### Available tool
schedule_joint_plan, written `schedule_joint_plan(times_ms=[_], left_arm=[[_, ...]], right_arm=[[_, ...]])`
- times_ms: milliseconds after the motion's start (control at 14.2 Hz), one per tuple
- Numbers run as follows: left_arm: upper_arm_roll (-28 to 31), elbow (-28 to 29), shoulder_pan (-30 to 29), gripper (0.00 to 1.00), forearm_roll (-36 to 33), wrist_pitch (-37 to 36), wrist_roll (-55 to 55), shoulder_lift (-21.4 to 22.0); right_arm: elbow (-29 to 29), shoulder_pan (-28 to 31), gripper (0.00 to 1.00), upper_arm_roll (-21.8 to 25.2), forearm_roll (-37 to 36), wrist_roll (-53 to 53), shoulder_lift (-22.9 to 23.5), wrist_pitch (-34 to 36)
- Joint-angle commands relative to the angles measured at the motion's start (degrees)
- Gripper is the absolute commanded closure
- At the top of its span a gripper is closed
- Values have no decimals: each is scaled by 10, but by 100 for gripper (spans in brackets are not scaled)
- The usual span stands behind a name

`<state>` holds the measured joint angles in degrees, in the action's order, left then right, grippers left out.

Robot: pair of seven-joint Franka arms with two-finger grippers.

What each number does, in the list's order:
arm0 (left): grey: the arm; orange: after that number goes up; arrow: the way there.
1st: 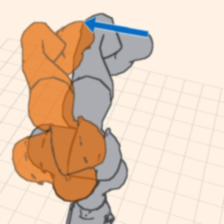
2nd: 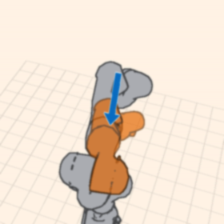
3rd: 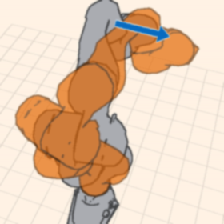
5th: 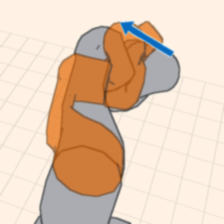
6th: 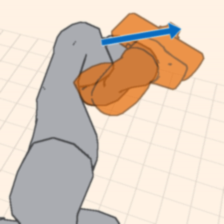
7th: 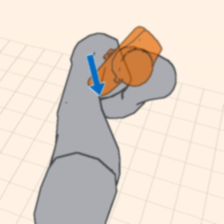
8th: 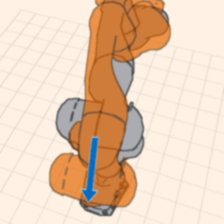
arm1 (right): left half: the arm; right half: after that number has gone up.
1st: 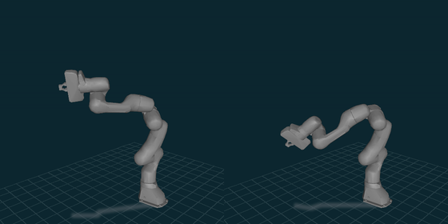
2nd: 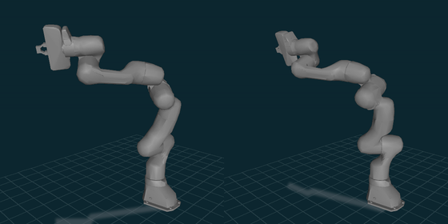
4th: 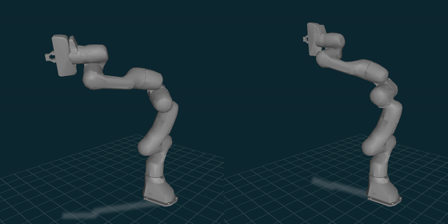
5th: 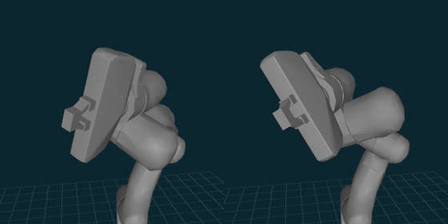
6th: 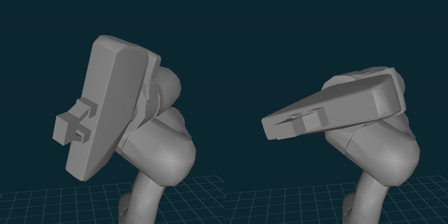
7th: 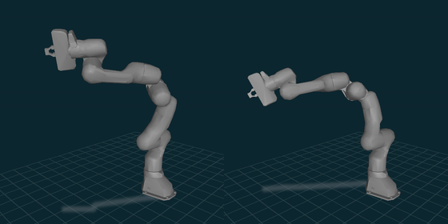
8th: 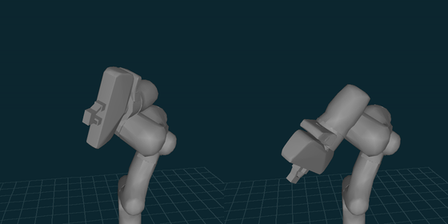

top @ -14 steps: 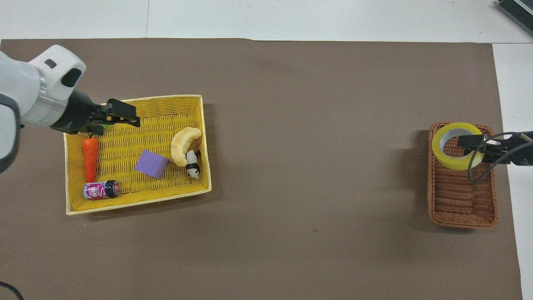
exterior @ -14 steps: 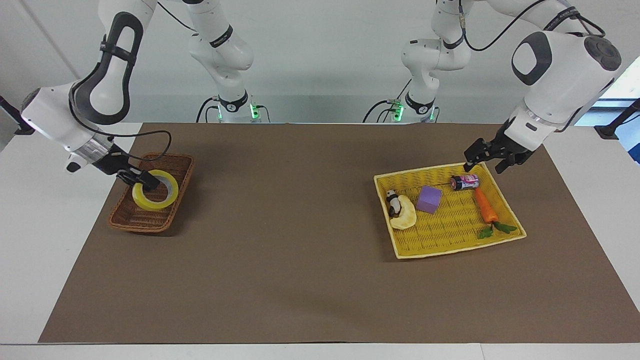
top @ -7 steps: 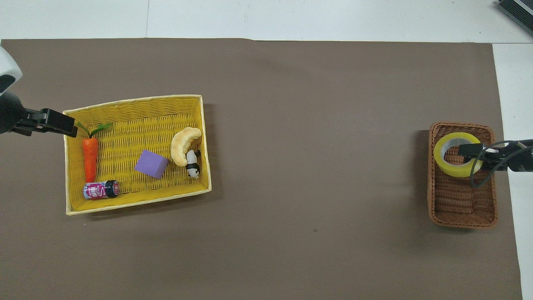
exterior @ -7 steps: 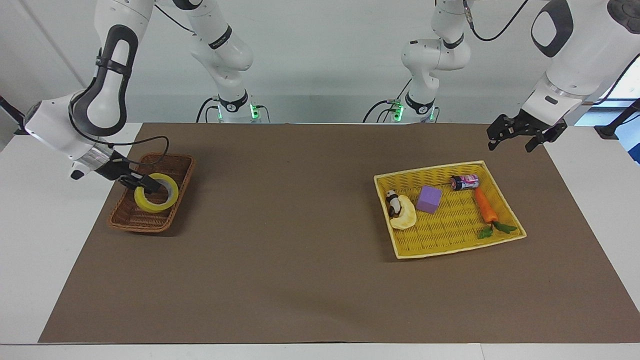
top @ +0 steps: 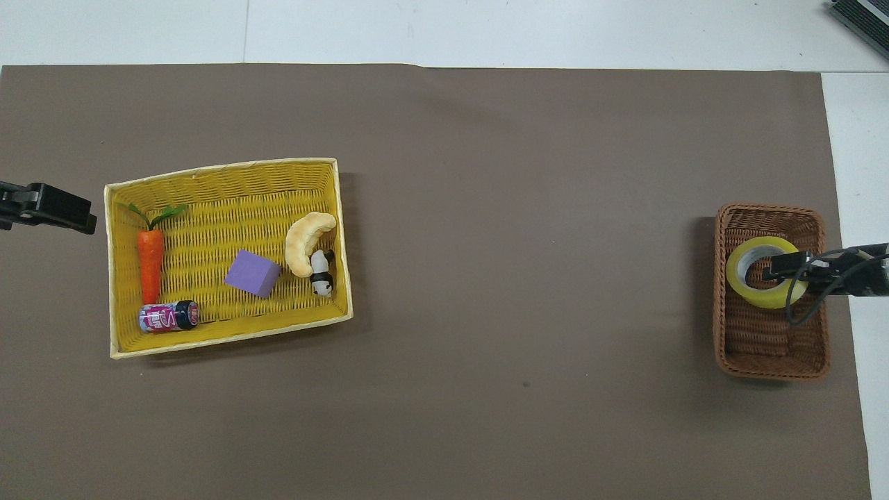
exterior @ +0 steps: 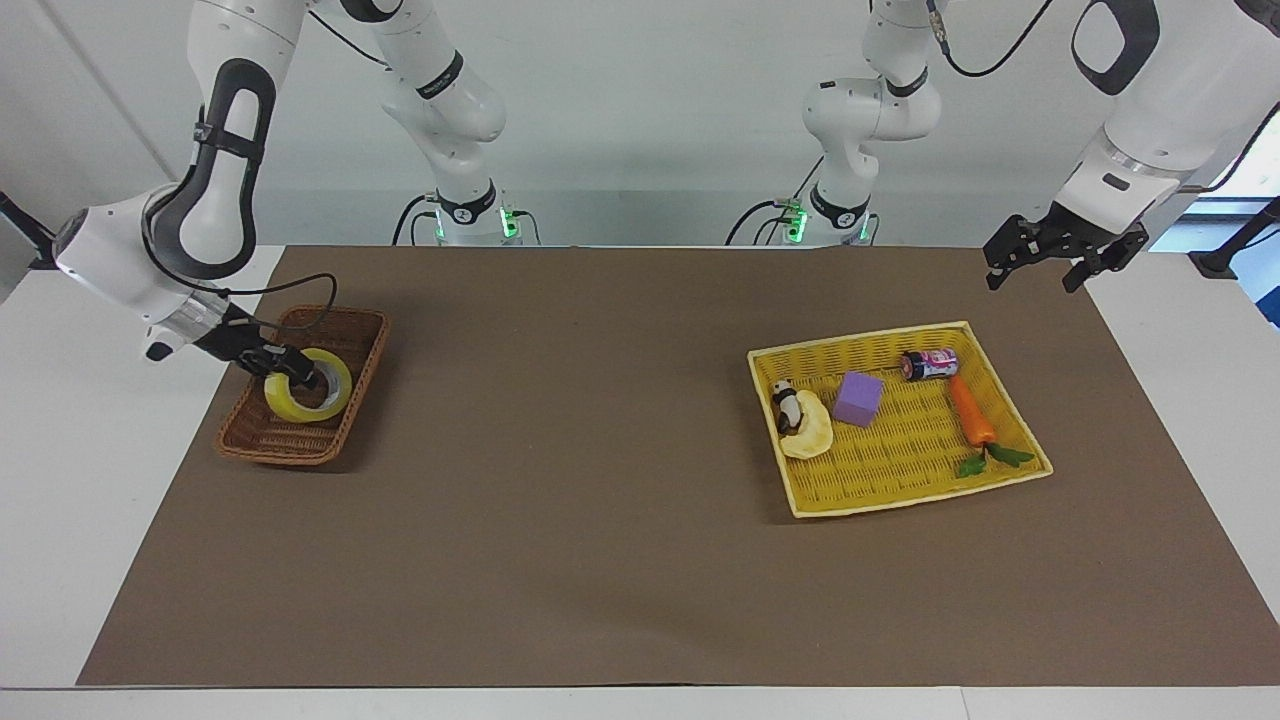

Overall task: Move tape to another basket
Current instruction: 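Lower the tape into the wicker basket and open the right gripper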

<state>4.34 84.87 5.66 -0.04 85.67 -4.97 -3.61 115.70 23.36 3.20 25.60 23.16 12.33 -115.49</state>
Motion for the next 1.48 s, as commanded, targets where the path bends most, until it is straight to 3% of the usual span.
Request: schedule_joint_plan(times_ms=[0, 353, 565, 918, 1412], left_arm=[[-7, -1, -8, 0, -8, -3, -5, 6], [-7, -1, -8, 0, -8, -3, -5, 5], [-7, -1, -8, 0, -8, -3, -5, 5], [-7, -1, -8, 0, -8, -3, -5, 6], [-7, -1, -8, 0, -8, -3, -5, 6]], right_arm=[[-1, 7, 0, -4, -5, 15, -4, -4], [-43, -2, 0, -5, -15, 14, -5, -1], [-79, -5, 0, -13, -59, 11, -6, -2], [-124, -66, 0, -11, -144, -7, -11, -3], [-125, -158, 0, -9, -230, -158, -81, 44]])
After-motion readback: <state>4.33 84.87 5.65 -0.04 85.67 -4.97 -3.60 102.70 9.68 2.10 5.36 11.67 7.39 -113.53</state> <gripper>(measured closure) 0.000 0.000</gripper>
